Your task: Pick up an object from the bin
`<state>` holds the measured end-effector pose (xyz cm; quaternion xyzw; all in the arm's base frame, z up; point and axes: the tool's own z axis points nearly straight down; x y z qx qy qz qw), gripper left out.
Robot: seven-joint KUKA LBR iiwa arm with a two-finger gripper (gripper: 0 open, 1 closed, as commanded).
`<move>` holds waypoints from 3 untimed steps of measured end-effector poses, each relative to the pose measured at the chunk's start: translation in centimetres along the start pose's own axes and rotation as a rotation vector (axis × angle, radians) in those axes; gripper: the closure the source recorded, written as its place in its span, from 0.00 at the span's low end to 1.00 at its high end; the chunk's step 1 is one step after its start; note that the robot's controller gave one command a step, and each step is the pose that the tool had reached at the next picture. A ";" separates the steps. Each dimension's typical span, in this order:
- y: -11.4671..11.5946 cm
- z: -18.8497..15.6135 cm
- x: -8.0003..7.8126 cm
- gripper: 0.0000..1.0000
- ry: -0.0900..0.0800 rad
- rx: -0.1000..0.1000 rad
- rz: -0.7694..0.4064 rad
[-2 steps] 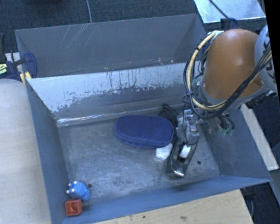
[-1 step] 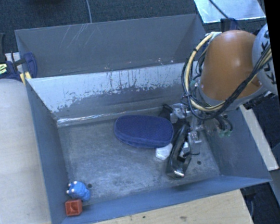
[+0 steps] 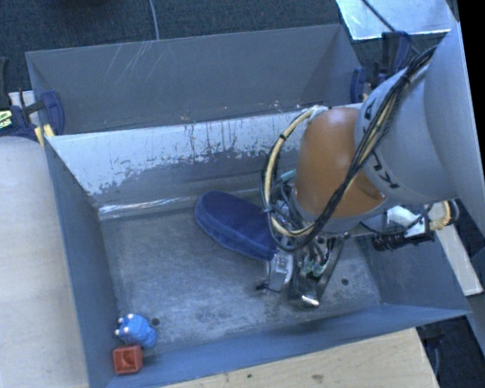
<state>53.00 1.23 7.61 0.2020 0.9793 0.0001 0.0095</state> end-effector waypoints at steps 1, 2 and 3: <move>0.4 -0.4 -0.4 1.00 -0.013 -0.010 -0.003; 0.8 -11.6 0.3 1.00 0.009 0.000 0.007; 0.0 -14.3 1.4 1.00 0.013 0.002 0.013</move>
Offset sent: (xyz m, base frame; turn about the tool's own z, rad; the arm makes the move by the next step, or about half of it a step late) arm 0.0000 0.0000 0.0000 0.0000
